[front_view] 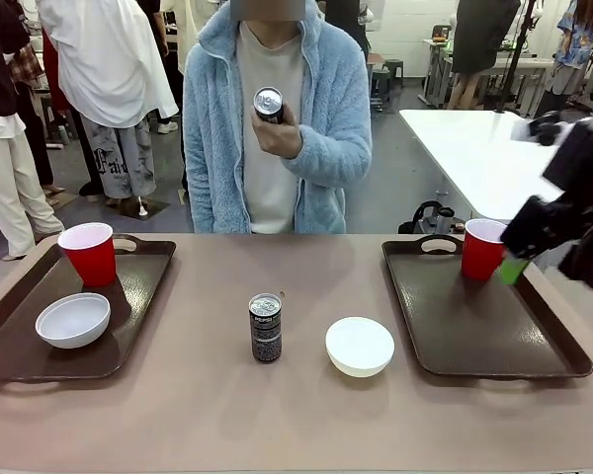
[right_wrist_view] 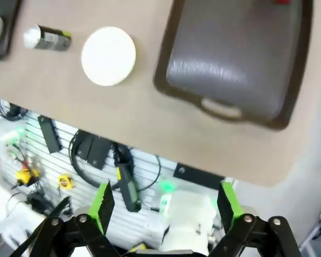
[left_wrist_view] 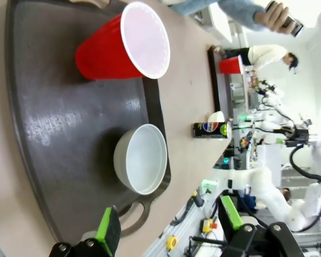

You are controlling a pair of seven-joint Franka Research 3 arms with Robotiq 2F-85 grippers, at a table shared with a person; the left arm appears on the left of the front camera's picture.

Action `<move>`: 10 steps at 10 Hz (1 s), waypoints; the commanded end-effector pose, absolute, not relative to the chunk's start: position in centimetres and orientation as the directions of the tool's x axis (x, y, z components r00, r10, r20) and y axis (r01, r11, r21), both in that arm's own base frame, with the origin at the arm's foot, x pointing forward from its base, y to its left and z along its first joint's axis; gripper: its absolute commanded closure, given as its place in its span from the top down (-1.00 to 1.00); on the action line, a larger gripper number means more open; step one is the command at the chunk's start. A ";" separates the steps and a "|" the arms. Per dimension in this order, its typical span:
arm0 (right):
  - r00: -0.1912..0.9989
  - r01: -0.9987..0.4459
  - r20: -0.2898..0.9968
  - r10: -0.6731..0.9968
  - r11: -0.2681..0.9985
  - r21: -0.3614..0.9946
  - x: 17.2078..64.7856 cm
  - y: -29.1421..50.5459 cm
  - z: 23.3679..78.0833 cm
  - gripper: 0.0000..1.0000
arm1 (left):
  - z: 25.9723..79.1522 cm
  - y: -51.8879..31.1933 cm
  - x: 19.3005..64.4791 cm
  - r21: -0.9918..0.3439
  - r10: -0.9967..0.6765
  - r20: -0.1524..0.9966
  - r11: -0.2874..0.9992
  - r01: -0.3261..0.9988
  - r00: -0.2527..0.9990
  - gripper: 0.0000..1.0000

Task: Prepare tableware on both trays.
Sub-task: Pick up a Picnic Bowl from the table and place it on a Handle tray.

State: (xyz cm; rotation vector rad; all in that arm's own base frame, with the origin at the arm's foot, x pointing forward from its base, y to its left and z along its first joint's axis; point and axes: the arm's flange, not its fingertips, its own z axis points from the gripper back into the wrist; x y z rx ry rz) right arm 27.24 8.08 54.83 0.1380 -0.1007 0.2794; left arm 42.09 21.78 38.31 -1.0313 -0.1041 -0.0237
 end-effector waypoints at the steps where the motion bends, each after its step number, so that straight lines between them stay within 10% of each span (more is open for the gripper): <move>1: 0.917 -0.305 0.338 0.214 0.920 0.246 27.7 8.4 53.0 1.00 | 38.4 21.7 41.6 -0.850 0.026 0.103 0.522 0.074 0.994 0.94; 2: 0.956 -0.281 0.118 0.268 0.952 0.122 27.2 8.1 54.8 1.00 | 38.4 21.7 41.6 -0.850 0.026 0.103 0.522 0.074 0.994 0.94; 10: 0.944 -0.246 0.252 0.212 0.963 0.113 35.9 15.3 54.1 1.00 | 38.4 21.7 41.6 -0.850 0.026 0.103 0.522 0.074 0.994 0.94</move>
